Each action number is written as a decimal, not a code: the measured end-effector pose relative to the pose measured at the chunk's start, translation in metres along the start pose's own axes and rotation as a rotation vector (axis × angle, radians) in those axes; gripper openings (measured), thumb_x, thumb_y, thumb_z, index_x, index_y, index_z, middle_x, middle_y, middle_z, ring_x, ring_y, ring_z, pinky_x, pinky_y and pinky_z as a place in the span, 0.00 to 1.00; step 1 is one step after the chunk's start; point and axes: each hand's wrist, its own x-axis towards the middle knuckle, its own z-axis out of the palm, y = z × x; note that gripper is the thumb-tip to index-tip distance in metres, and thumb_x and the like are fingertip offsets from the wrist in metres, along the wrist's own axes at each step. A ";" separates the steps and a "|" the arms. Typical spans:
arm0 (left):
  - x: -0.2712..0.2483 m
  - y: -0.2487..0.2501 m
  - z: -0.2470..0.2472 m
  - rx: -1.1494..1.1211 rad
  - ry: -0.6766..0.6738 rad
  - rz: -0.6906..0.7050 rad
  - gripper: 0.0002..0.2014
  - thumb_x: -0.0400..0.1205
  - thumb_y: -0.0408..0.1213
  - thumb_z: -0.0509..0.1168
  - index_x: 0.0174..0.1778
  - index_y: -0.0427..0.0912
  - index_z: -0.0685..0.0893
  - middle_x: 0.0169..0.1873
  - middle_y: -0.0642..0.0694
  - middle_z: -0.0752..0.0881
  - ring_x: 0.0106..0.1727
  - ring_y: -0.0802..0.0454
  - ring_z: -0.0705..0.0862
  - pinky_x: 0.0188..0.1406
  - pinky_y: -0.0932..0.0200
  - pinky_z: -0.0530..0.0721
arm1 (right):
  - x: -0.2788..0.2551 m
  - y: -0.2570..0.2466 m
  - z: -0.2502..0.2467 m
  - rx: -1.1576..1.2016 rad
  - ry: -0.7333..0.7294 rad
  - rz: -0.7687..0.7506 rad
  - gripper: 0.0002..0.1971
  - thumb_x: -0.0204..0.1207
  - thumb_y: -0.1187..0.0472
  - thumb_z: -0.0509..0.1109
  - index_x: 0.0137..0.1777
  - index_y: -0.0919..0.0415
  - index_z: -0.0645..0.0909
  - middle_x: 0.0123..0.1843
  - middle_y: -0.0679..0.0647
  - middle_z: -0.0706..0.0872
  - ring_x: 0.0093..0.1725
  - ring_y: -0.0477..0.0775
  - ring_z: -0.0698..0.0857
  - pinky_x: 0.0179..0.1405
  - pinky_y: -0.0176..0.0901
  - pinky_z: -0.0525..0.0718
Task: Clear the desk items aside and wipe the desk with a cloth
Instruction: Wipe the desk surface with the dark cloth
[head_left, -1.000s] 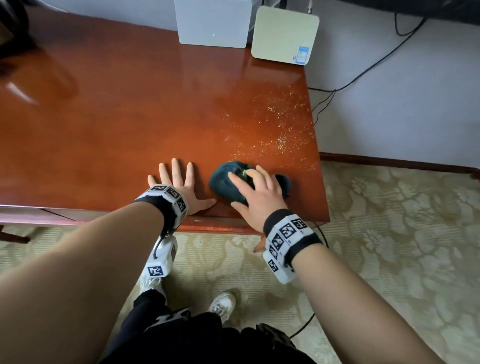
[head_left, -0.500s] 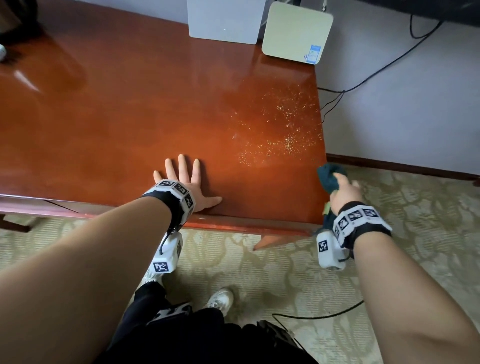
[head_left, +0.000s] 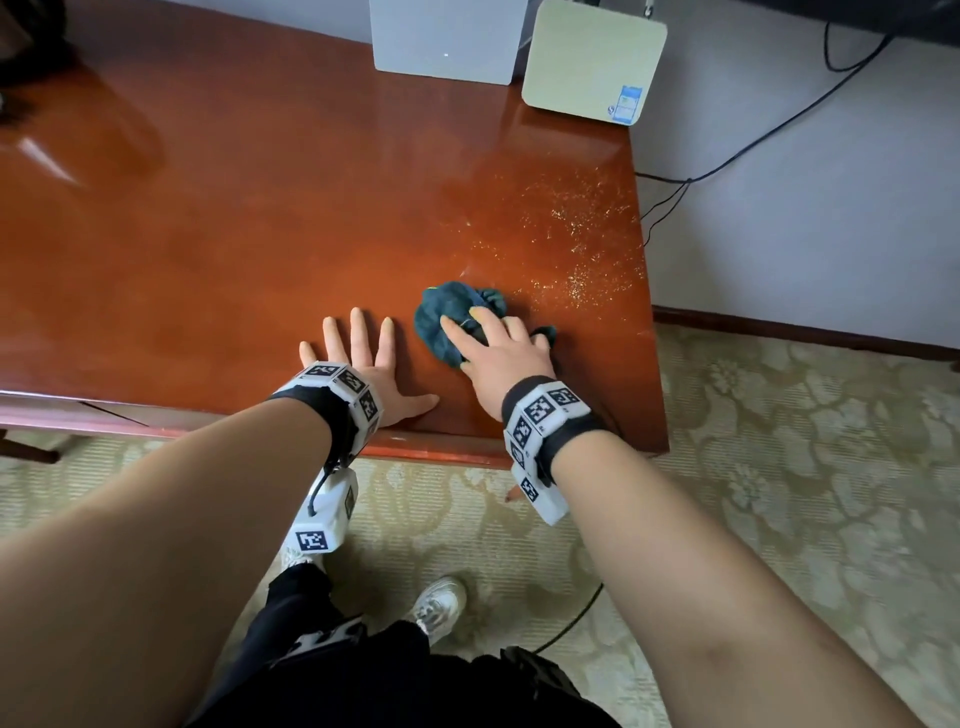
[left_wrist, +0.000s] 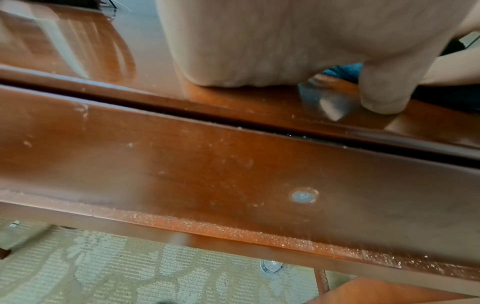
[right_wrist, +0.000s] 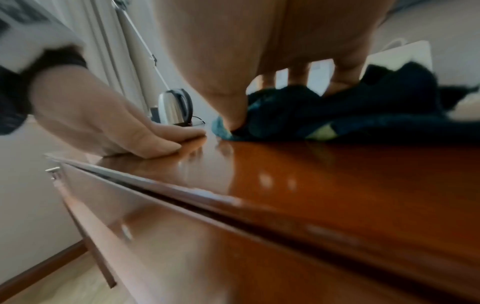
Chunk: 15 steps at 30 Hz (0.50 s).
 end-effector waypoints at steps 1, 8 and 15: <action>0.000 0.000 0.000 0.000 0.002 0.000 0.53 0.71 0.75 0.52 0.81 0.52 0.31 0.80 0.44 0.29 0.81 0.36 0.32 0.77 0.32 0.40 | 0.005 0.002 0.002 -0.008 0.006 0.006 0.26 0.86 0.56 0.53 0.81 0.40 0.52 0.82 0.50 0.55 0.76 0.60 0.59 0.69 0.61 0.64; 0.001 0.001 -0.001 0.001 0.000 0.002 0.54 0.70 0.76 0.52 0.80 0.51 0.31 0.80 0.43 0.29 0.81 0.36 0.33 0.77 0.32 0.40 | 0.000 0.075 -0.005 0.094 0.035 0.305 0.31 0.78 0.64 0.61 0.77 0.39 0.60 0.78 0.52 0.61 0.72 0.62 0.65 0.66 0.55 0.73; 0.003 0.001 0.000 -0.004 0.003 0.011 0.54 0.69 0.76 0.52 0.81 0.52 0.31 0.80 0.44 0.30 0.81 0.35 0.33 0.77 0.31 0.41 | -0.038 0.159 -0.028 0.386 0.138 0.774 0.23 0.79 0.66 0.59 0.75 0.58 0.69 0.71 0.69 0.70 0.66 0.73 0.75 0.67 0.56 0.74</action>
